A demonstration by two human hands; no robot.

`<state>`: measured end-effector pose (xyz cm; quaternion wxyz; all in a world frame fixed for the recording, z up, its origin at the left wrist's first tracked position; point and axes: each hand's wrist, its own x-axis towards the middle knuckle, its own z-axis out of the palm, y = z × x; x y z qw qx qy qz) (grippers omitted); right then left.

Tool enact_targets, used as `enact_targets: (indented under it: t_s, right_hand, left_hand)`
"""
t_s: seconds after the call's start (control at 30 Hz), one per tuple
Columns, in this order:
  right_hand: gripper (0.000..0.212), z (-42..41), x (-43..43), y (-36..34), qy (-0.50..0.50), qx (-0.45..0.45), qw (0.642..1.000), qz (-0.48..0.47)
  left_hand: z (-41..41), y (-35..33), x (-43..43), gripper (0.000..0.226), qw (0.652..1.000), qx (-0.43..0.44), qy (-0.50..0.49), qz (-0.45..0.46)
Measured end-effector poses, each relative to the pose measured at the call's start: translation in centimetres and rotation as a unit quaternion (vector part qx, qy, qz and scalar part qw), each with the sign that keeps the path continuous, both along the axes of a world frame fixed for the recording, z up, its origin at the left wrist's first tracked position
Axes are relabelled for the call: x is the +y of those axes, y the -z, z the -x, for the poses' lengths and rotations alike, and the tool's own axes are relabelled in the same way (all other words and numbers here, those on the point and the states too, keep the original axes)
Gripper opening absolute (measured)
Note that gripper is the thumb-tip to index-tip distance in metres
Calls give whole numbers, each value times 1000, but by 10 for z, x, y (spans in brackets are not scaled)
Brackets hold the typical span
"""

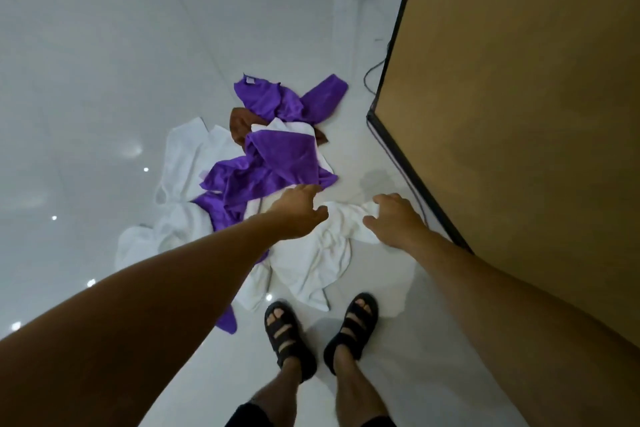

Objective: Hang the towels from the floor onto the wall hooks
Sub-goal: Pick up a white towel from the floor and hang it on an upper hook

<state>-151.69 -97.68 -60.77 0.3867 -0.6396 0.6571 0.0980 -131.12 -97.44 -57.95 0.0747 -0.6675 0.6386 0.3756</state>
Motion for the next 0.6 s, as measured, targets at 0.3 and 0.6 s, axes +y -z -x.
enact_targets:
  t_s: [0.3, 0.6]
  right_hand:
    - [65, -21, -39, 279, 5, 5, 999, -33]
    - [77, -38, -43, 463, 35, 60, 996, -47]
  left_hand:
    - [-8, 282, -34, 61, 999, 0, -4, -48]
    - [-32, 443, -22, 61, 998, -3, -17, -61]
